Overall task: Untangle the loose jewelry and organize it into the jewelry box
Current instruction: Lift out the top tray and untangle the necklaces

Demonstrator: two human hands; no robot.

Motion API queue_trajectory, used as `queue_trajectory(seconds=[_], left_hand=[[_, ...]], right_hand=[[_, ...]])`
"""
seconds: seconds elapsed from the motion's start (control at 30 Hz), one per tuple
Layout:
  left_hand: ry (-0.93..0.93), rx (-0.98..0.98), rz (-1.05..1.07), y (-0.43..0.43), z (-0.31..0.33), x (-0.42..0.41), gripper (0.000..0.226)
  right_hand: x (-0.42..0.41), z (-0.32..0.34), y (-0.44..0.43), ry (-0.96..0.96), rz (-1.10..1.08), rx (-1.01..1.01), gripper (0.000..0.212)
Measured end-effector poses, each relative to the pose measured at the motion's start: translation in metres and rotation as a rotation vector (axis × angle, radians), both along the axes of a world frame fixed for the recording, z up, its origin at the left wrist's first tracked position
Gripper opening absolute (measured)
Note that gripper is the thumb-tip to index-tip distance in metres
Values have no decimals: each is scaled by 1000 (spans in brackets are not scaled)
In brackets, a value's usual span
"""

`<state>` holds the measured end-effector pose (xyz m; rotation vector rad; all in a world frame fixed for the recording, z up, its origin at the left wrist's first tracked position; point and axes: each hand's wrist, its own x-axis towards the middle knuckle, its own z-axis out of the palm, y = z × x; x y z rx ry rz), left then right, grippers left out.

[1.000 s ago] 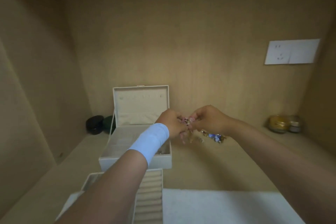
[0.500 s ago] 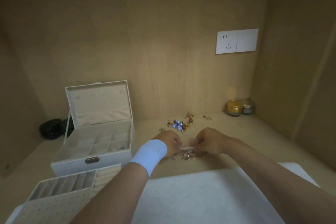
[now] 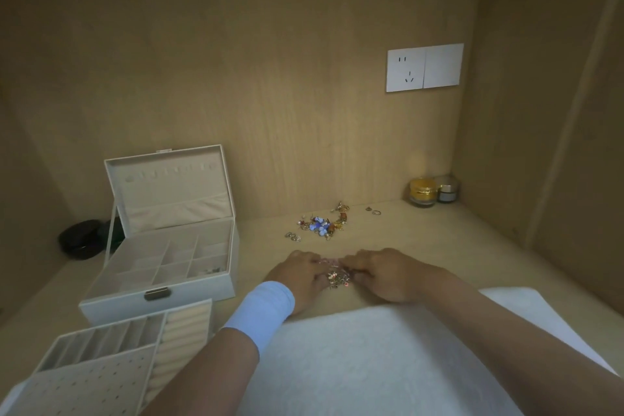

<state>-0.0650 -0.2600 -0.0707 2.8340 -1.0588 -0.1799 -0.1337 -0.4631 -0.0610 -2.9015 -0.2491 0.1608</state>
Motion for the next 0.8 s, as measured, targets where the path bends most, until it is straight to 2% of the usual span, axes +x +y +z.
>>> queue_trajectory(seconds=[0.2,0.3,0.47,0.6,0.7,0.8], left_hand=[[11,-59,-23,2,3,-10,56],[28,78,-96,1,-2,-17,68],[71,192,-43,14,-4,-19,82],[120,14,29,30,12,-21,76],[41,-150,68,52,31,-20,70],[-92,-172,137,88,47,-13,66]], right_hand=[[-3,4,6,1,21,-34,53],[-7,0,18,113,45,8,62],[-20,0,24,198,19,-64,69],[-20,21,33,125,-22,11,62],[-9,43,55,56,7,17,62],[5,59,93,-32,67,26,62]])
